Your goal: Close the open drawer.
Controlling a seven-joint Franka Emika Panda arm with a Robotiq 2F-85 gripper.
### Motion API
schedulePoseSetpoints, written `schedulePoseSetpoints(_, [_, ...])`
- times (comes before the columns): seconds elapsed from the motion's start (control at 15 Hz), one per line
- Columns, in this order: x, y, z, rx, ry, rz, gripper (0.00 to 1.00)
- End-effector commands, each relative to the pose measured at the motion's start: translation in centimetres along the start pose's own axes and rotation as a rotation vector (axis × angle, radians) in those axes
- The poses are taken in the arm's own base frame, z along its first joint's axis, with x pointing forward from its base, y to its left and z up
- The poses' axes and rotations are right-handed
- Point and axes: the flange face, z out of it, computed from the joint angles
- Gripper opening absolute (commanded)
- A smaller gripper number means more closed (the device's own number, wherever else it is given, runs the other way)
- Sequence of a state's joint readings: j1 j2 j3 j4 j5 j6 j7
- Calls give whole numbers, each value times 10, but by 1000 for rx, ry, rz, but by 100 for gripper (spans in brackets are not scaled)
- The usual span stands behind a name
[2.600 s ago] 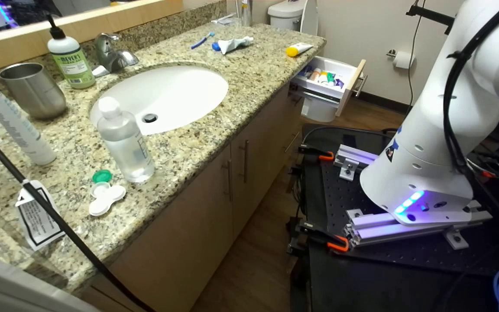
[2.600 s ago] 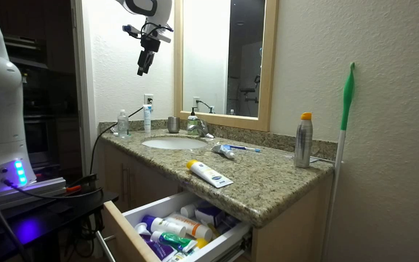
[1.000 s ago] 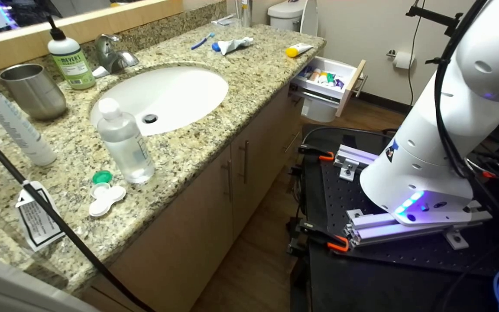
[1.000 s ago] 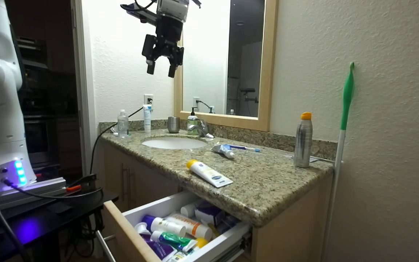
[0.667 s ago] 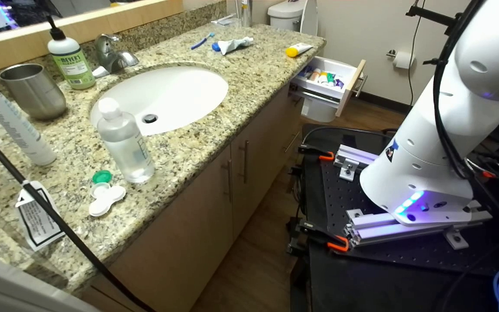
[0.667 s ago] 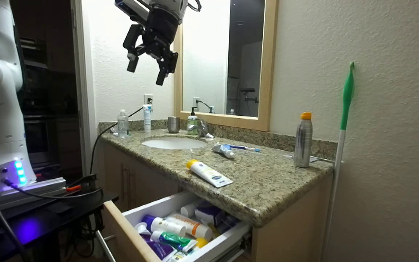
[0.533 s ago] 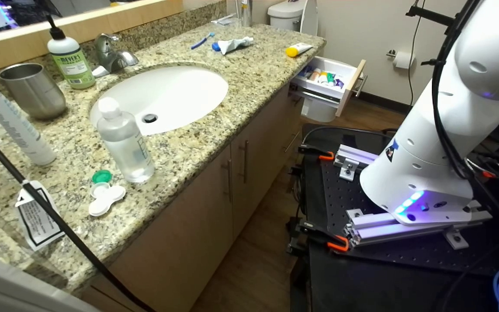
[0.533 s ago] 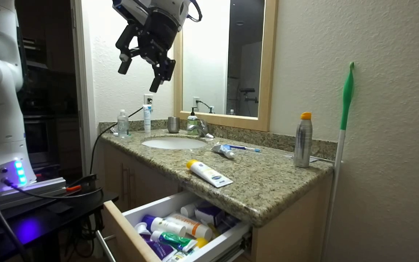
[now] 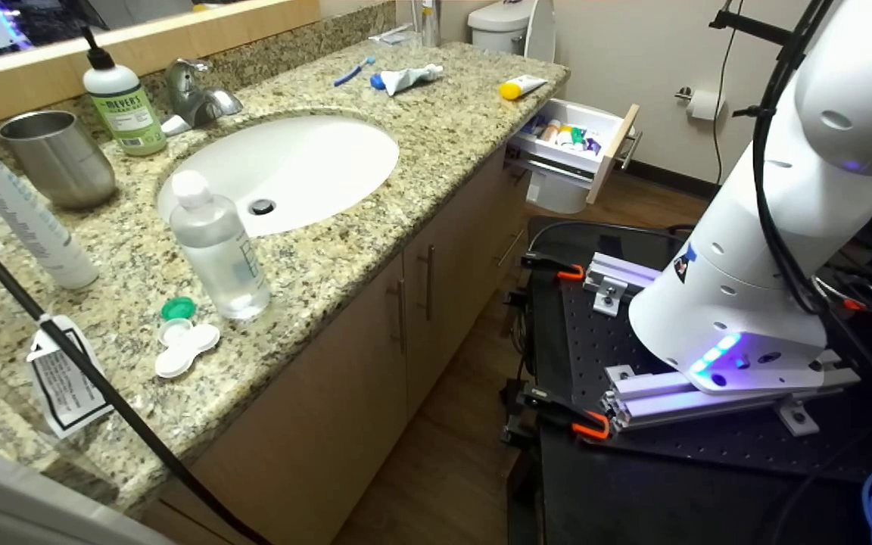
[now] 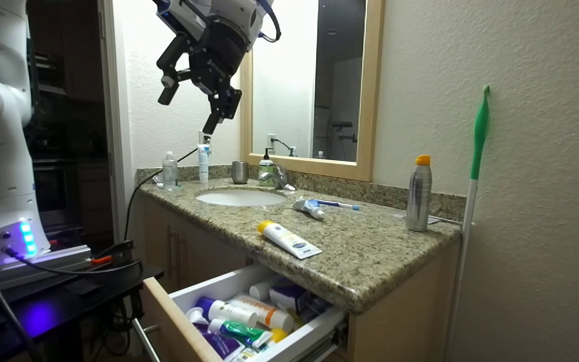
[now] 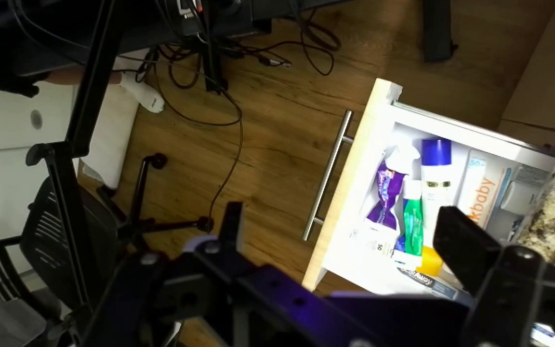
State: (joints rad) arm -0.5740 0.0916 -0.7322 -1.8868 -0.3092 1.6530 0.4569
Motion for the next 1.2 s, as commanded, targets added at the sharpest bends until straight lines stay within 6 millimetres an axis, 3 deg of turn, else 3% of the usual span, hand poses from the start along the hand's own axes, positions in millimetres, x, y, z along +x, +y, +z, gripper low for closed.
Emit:
schedulePoseSetpoints(0.0, [18, -8, 20, -77, 0, 83, 100])
schedulePoseSetpoints(0.33, [65, 40, 77, -284, -43, 112, 100])
schedulePoseSetpoints(0.53, [86, 63, 127, -353, -66, 114, 100])
schedulePoseSetpoints(0.93, [115, 50, 224, -342, -81, 170, 100])
schedulePoseSetpoints(1.13, [122, 36, 251, -288, -131, 177, 100])
